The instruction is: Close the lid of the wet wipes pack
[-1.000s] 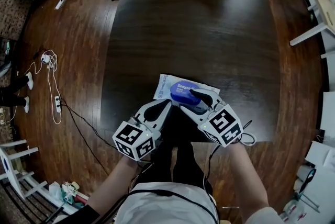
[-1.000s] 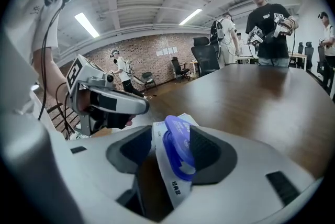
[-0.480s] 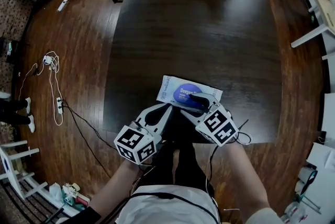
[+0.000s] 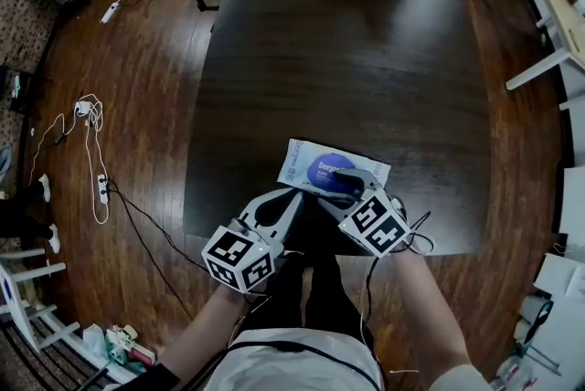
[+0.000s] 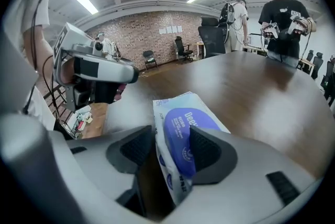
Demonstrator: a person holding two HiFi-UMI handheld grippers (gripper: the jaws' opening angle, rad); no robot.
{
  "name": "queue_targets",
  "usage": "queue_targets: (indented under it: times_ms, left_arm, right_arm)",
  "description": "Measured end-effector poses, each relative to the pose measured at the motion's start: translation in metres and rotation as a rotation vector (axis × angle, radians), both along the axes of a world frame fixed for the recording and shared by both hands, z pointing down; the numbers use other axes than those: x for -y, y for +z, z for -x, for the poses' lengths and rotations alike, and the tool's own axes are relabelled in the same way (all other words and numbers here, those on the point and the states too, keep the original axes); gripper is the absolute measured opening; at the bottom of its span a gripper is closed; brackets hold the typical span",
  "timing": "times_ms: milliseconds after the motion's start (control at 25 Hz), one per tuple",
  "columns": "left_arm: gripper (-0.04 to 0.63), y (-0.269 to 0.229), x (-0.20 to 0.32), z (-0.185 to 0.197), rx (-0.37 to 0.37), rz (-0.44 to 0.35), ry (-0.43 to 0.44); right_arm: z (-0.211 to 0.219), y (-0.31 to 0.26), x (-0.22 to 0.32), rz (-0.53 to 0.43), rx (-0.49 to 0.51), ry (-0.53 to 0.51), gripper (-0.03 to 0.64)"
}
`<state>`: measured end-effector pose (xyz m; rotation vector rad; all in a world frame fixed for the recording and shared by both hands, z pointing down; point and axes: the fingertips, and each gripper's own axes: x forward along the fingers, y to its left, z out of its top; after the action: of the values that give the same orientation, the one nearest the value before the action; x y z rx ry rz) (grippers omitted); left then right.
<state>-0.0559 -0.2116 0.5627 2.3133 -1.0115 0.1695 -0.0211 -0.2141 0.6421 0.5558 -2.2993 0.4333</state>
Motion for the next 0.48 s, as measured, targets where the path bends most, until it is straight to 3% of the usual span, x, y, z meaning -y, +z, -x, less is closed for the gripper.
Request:
queue_targets:
  times_ms: [200,480]
  left_arm:
    - [0.002,-0.014,-0.006,0.008,-0.007,-0.026,0.014]
    - [0.002,-0.057,0.000,0.019,-0.046,-0.111,0.025]
  right_arm:
    - [-0.006,-0.006,-0.002,-0.023,0.037,0.060,0.212]
    - [-0.007,-0.075,0.004,-0.096,0.268,0.253,0.210]
